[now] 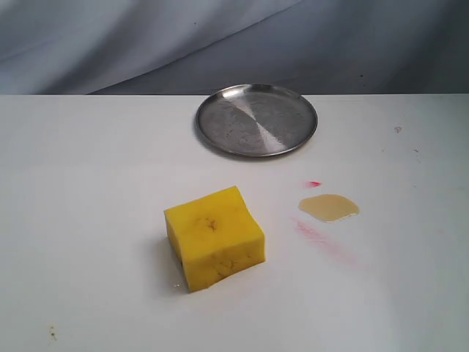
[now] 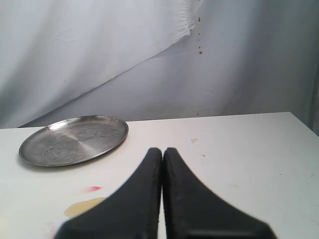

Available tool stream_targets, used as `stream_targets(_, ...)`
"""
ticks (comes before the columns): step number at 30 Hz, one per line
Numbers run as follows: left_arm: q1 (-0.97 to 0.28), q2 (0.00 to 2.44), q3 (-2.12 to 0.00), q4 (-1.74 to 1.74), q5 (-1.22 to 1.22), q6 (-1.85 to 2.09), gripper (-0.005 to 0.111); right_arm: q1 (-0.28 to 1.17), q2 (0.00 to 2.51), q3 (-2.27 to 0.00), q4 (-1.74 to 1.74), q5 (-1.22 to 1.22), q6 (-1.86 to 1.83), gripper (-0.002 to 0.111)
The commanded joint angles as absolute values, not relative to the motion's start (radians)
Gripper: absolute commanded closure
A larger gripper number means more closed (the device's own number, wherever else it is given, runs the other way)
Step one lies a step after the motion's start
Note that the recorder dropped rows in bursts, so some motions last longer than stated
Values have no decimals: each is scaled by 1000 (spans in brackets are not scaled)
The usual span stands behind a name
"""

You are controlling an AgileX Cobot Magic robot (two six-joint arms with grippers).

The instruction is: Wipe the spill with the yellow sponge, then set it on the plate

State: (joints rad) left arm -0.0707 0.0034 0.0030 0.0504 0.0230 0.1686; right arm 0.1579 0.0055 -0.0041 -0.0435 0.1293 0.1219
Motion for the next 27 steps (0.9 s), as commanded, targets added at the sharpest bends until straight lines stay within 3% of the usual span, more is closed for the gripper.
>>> stream_targets(1,-69,0,0,42,20,160,107,152,0,0,-36,120,115,108)
stream_targets(10,-69,0,0,42,20,160,107,152,0,0,317,-71,160,108)
stream_targets(15,-69,0,0,42,20,160,107,152,6,-77,315,65,153,108)
stream_targets(21,-69,0,0,42,20,160,107,182,194,-204,419,185,-59,108)
stream_targets(27,-69,0,0,42,20,160,107,319,511,-356,664,203,-423,108)
